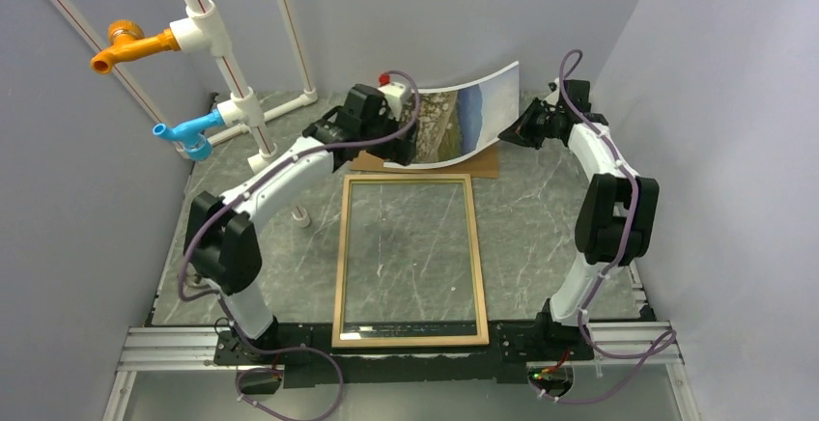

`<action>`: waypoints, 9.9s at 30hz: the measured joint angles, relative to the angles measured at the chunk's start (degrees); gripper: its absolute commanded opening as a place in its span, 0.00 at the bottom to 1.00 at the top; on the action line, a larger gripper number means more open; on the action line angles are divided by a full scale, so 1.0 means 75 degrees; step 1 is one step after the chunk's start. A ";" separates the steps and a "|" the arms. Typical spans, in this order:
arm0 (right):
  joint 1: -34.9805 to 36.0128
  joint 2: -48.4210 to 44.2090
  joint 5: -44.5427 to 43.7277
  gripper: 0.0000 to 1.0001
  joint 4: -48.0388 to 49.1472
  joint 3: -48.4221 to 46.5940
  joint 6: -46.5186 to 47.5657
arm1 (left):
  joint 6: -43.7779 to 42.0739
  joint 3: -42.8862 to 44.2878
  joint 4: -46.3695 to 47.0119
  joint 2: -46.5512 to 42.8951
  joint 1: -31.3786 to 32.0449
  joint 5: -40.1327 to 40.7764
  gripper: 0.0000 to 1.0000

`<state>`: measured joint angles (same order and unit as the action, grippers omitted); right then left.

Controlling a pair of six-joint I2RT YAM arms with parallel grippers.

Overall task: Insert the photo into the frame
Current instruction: Pick up the photo at the center of the board, then turn over the photo from the photo frame.

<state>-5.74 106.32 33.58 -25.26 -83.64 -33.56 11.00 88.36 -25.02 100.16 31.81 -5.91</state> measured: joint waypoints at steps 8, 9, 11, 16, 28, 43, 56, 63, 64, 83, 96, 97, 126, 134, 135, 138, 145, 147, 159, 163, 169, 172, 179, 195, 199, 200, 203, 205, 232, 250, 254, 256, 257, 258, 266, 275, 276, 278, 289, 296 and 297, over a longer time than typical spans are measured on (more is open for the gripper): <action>-0.0009 -0.1460 0.0090 0.00 -0.0519 0.0000 0.0061 | -0.0536 -0.0801 0.0239 -0.1606 0.1731 0.0973 0.99; -0.0009 -0.1614 0.0114 0.00 -0.0580 0.0000 0.0079 | -0.0548 -0.0912 0.0265 -0.1804 0.1833 0.1035 0.99; -0.0009 -0.1982 0.0128 0.00 -0.0825 -0.0023 0.0146 | -0.0545 -0.1139 0.0312 -0.2194 0.2011 0.1169 0.99; -0.0009 -0.3037 0.0105 0.00 -0.1448 -0.0125 0.0262 | -0.0513 -0.1719 0.0510 -0.3057 0.2562 0.1498 0.99; -0.0009 -0.5400 0.0562 0.00 -0.2075 0.0064 -0.0023 | -0.0746 -0.1836 0.1072 -0.3494 0.4176 0.1763 0.99; -0.0009 -0.5910 0.1568 0.00 -0.2457 0.0114 -0.0428 | -0.1349 -0.0804 0.1644 -0.2235 0.4307 0.1950 0.92; -0.0009 -0.6164 0.2203 0.00 -0.2416 0.0443 -0.0621 | -0.2186 -0.0175 0.1912 -0.1483 0.4255 0.2562 0.71; -0.0009 -0.6172 0.2468 0.00 -0.2366 0.0764 -0.0705 | -0.2142 -0.0012 0.1923 -0.1102 0.3937 0.2241 0.68; -0.0009 -0.6172 0.2503 0.00 -0.2337 0.0790 -0.0731 | -0.2139 -0.0012 0.1923 -0.1096 0.3908 0.2192 0.68; -0.0009 -0.6178 0.2777 0.00 -0.1751 0.1221 -0.1102 | -0.1550 -0.0458 0.2288 -0.1003 0.3905 0.1017 0.19; -0.0009 -0.6286 0.2801 0.57 -0.1422 0.1708 -0.1145 | -0.0982 -0.0924 0.2442 -0.1037 0.3762 0.1090 0.00; -0.0009 -0.6298 0.2801 0.63 -0.1402 0.1754 -0.1142 | -0.0933 -0.0979 0.2442 -0.1070 0.3736 0.1087 0.00; -0.0009 -0.6551 0.2804 1.00 -0.0306 0.3634 -0.0335 | 0.0522 -0.2078 0.0921 -0.4479 0.2483 0.0440 0.00; -0.0009 -0.6685 0.2906 1.00 0.0041 0.3896 -0.0149 | 0.0968 -0.2133 0.0615 -0.5313 0.2474 -0.0239 0.00; -0.0009 -0.6747 0.2984 1.00 0.0163 0.3958 -0.0166 | 0.1040 -0.2136 0.0560 -0.5432 0.2474 -0.0309 0.00; -0.0009 -0.6936 0.3244 1.00 0.0600 0.4164 -0.0277 | 0.1262 -0.2270 0.0548 -0.5861 0.2474 -0.0431 0.00; -0.0009 -0.7041 0.3794 1.00 0.1582 0.4762 -0.0539 | 0.1795 -0.2751 0.0560 -0.6758 0.2445 -0.0533 0.00; -0.0009 -0.7041 0.3937 1.00 0.1982 0.5007 -0.0711 | 0.1900 -0.2751 0.0592 -0.6834 0.2430 -0.0656 0.00; -0.0017 -0.7020 0.4913 1.00 0.5120 0.6024 -0.2544 | 0.2506 -0.2751 0.1288 -0.7245 0.2416 -0.1988 0.00; -0.0017 -0.7020 0.5065 1.00 0.5881 0.6135 -0.2990 | 0.2763 -0.2751 0.1722 -0.7280 0.2416 -0.2532 0.00; -0.0015 -0.7020 0.5225 1.00 0.7192 0.6362 -0.3931 | 0.2888 -0.2751 0.1955 -0.7309 0.2416 -0.3042 0.00; -0.0003 -0.7020 0.5307 1.00 0.7729 0.6362 -0.4296 | 0.2888 -0.2806 0.1999 -0.7402 0.2416 -0.3057 0.00; 0.0052 -0.7018 0.5476 0.99 0.9897 0.6478 -0.5992 | 0.2879 -0.3200 0.1906 -0.7822 0.2419 -0.2655 0.00; 0.0181 -0.6289 0.5738 0.98 1.4321 0.6502 -0.9955 | 0.2882 -0.3704 0.1754 -0.8125 0.2416 -0.1996 0.00; 0.0184 -0.6945 0.5683 0.99 1.2321 0.6464 -0.8180 | 0.2891 -0.3695 0.1932 -0.8125 0.2416 -0.2393 0.00; 0.0192 -0.7274 0.5552 0.99 1.0803 0.6263 -0.7108 | 0.2900 -0.3689 0.1985 -0.8125 0.2416 -0.2495 0.00; 0.0192 -0.7691 0.4881 0.99 0.6904 0.5088 -0.4226 | 0.2999 -0.3663 0.2197 -0.8125 0.2413 -0.2844 0.00; 0.0187 -0.7831 0.4549 0.99 0.5461 0.4578 -0.2981 | 0.3104 -0.3663 0.2442 -0.8119 0.2410 -0.3107 0.00; 0.0216 -0.6924 0.5601 0.99 1.3814 0.6003 -1.0159 | 0.3879 -0.4124 0.4785 -0.8040 0.2410 -0.4596 0.00; 0.0230 -0.8390 0.5861 0.76 1.0316 0.5555 -0.7414 | 0.3360 -0.4698 0.2903 -0.9171 0.2410 -0.1644 0.00; 0.0277 -0.8597 0.5852 0.68 0.8504 0.5082 -0.6006 | 0.3331 -0.4736 0.2553 -0.9227 0.2410 -0.1128 0.00; 0.0294 -0.8635 0.5855 0.63 0.8215 0.5039 -0.5756 | 0.3314 -0.4736 0.2375 -0.9174 0.2410 -0.1000 0.00; 0.0294 -0.8635 0.5858 0.62 0.8169 0.5039 -0.5724 | 0.3293 -0.4733 0.2296 -0.9130 0.2410 -0.0968 0.00; 0.0294 -0.8617 0.5858 0.62 0.8134 0.5039 -0.5692 | 0.3276 -0.4730 0.2200 -0.9072 0.2410 -0.0962 0.00; 0.0300 -0.8580 0.5855 0.44 0.7076 0.4966 -0.4972 | 0.3246 -0.4724 0.1760 -0.8786 0.2410 -0.0930 0.00; 0.0315 -0.8585 0.5852 0.54 0.6085 0.4791 -0.4202 | 0.3249 -0.4727 0.1670 -0.9127 0.2410 -0.0606 0.00; 0.0321 -0.8585 0.5855 0.55 0.6114 0.4794 -0.4237 | 0.3249 -0.4727 0.1664 -0.9174 0.2410 -0.0548 0.00; 0.0338 -0.8585 0.5855 0.57 0.6306 0.4817 -0.4386 | 0.3258 -0.4741 0.1661 -0.9256 0.2410 -0.0428 0.00; 0.0495 -0.8585 0.5960 0.31 0.6455 0.4855 -0.4447 | 0.3392 -0.4975 0.1690 -0.9398 0.2410 0.0076 0.00; 0.0530 -0.8571 0.5974 0.00 0.5866 0.4759 -0.3955 | 0.3448 -0.5004 0.1684 -0.9538 0.2410 0.0335 0.18; 0.0530 -0.8568 0.5974 0.00 0.5808 0.4750 -0.3905 | 0.3468 -0.5004 0.1687 -0.9541 0.2410 0.0373 0.28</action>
<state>-1.76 42.06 78.39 18.31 -48.01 -62.85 37.01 50.83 -12.36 28.60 49.89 -3.11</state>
